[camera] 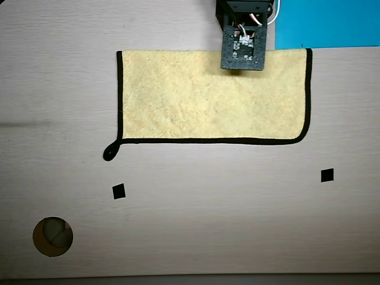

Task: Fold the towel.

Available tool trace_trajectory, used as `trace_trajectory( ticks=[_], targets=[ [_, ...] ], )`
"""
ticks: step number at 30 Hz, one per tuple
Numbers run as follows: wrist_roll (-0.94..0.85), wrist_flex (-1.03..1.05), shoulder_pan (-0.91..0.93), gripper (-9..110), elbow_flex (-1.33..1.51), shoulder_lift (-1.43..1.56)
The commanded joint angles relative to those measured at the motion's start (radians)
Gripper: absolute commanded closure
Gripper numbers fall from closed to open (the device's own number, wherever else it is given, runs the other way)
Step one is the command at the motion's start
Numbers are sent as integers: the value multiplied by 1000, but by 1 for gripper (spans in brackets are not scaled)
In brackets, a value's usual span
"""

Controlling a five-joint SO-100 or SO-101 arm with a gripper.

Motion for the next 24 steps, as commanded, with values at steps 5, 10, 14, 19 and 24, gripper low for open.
trace_trajectory(
  ticks=[5, 10, 14, 19, 24],
  targets=[
    [17, 5, -3, 101, 40, 5],
    [17, 5, -3, 101, 40, 5],
    [17, 5, -3, 101, 40, 5],
    [18, 5, -3, 101, 40, 5],
    [35, 5, -3, 97, 40, 5]
  ],
)
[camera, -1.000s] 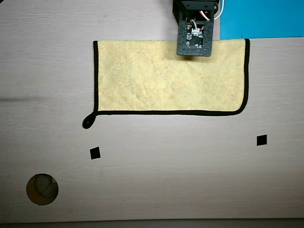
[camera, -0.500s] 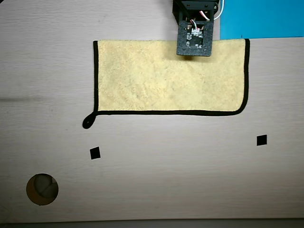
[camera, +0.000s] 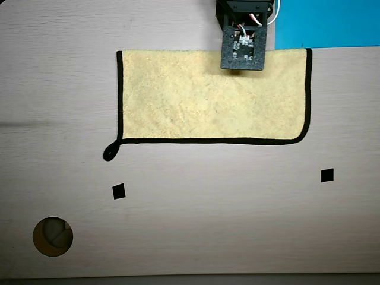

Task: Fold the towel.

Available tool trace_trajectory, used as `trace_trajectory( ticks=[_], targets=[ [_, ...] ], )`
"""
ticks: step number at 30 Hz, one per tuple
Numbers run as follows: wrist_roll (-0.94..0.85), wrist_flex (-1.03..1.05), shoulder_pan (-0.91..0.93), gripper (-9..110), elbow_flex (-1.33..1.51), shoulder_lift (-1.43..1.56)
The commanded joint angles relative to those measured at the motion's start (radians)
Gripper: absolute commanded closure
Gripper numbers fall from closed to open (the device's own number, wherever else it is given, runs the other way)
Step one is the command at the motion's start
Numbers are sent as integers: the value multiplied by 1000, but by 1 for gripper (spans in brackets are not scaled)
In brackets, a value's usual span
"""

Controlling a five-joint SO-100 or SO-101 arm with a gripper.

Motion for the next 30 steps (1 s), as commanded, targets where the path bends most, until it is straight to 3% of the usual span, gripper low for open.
trace_trajectory(
  ticks=[1, 10, 15, 30],
  targets=[
    [77, 0, -3, 98, 40, 5],
    [480, -71, 61, 101, -29, -9],
    [611, -114, 147, 101, -155, -138],
    [1034, -201, 600, 92, -698, -939]
  ],
)
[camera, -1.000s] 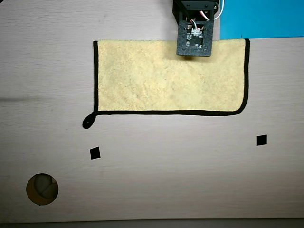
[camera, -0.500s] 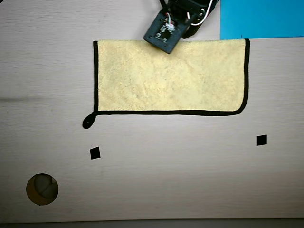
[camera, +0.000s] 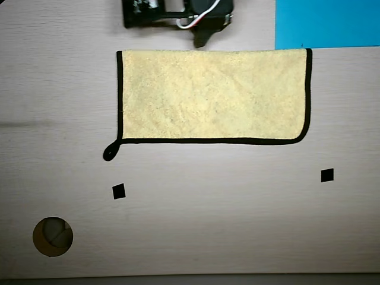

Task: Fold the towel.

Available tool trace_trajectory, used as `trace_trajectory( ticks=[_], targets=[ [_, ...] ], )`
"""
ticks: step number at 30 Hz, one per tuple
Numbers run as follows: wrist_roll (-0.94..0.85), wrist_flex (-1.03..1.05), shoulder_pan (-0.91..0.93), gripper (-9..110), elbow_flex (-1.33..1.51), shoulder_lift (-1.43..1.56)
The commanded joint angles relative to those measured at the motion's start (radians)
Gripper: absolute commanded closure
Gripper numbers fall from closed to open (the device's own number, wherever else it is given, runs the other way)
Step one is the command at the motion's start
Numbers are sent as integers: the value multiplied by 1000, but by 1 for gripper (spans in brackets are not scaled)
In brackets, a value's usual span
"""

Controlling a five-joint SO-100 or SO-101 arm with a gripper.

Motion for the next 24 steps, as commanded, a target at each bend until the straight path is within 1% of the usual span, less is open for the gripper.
trace_trajectory(
  ticks=[1, 6, 11, 18, 24],
  targets=[
    [69, -52, 124, 91, -192, -232],
    [107, -77, 259, 88, -379, -517],
    [153, -155, 330, 82, -420, -638],
    [229, -262, 357, 81, -433, -736],
    [288, -333, 327, 81, -419, -756]
  ],
)
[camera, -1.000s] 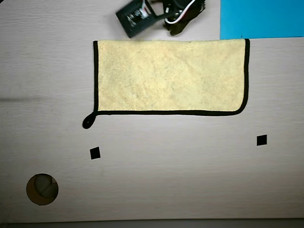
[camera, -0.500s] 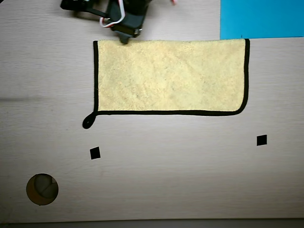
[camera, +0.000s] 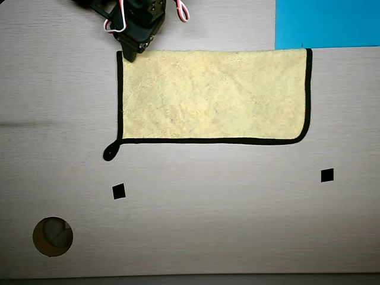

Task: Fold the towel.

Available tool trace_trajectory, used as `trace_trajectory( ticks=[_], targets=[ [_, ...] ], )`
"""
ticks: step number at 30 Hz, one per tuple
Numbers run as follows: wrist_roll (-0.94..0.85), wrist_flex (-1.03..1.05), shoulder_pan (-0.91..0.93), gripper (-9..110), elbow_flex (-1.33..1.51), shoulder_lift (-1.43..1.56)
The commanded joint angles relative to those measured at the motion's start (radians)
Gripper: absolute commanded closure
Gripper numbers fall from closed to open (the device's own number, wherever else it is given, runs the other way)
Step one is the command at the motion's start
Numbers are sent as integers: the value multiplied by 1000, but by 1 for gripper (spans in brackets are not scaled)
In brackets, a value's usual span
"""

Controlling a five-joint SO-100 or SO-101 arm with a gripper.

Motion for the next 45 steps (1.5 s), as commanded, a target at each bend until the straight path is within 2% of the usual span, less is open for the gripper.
trace_trajectory(
  ticks=[1, 19, 25, 32, 45],
  targets=[
    [35, -61, -15, 81, -49, -3],
    [21, -245, -87, 85, 41, -48],
    [-35, -305, -84, 89, 26, -91],
    [-156, -339, -89, 101, 28, -97],
    [-247, -334, -117, 101, 66, 63]
  ],
)
